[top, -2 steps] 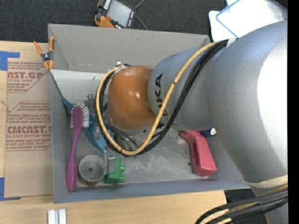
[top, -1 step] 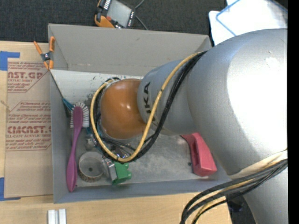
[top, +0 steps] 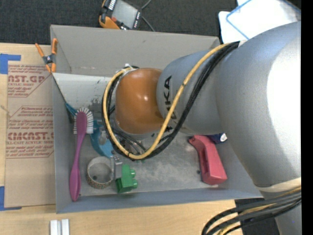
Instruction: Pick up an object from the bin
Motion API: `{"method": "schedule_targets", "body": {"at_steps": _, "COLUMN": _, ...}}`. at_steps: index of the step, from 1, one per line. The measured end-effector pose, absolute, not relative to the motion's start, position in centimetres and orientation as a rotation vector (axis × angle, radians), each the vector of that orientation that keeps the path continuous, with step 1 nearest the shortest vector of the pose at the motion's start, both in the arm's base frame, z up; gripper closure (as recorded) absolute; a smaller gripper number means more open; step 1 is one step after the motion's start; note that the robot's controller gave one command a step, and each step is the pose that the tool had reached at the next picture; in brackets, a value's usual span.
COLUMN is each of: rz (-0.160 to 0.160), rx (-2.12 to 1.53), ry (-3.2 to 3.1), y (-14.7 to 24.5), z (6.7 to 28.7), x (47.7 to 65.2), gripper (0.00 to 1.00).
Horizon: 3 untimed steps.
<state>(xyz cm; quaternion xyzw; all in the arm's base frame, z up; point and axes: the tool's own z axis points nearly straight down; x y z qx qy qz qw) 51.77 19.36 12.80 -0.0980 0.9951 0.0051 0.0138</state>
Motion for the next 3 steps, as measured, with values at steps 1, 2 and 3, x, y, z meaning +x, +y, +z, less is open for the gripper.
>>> {"method": "schedule_targets", "body": {"at_steps": 1, "rz": 0.017, "rx": -0.656, "ry": 3.048, "y": 20.1, "z": 11.6, "x": 52.1, "gripper": 1.00}}
{"method": "schedule_targets", "body": {"at_steps": 2, "rz": 0.017, "rx": -0.656, "ry": 3.048, "y": 20.2, "z": 11.6, "x": 52.1, "gripper": 1.00}}
{"method": "schedule_targets", "body": {"at_steps": 3, "rz": 0.017, "rx": -0.659, "ry": 3.050, "y": 20.2, "z": 20.4, "x": 53.0, "gripper": 1.00}}
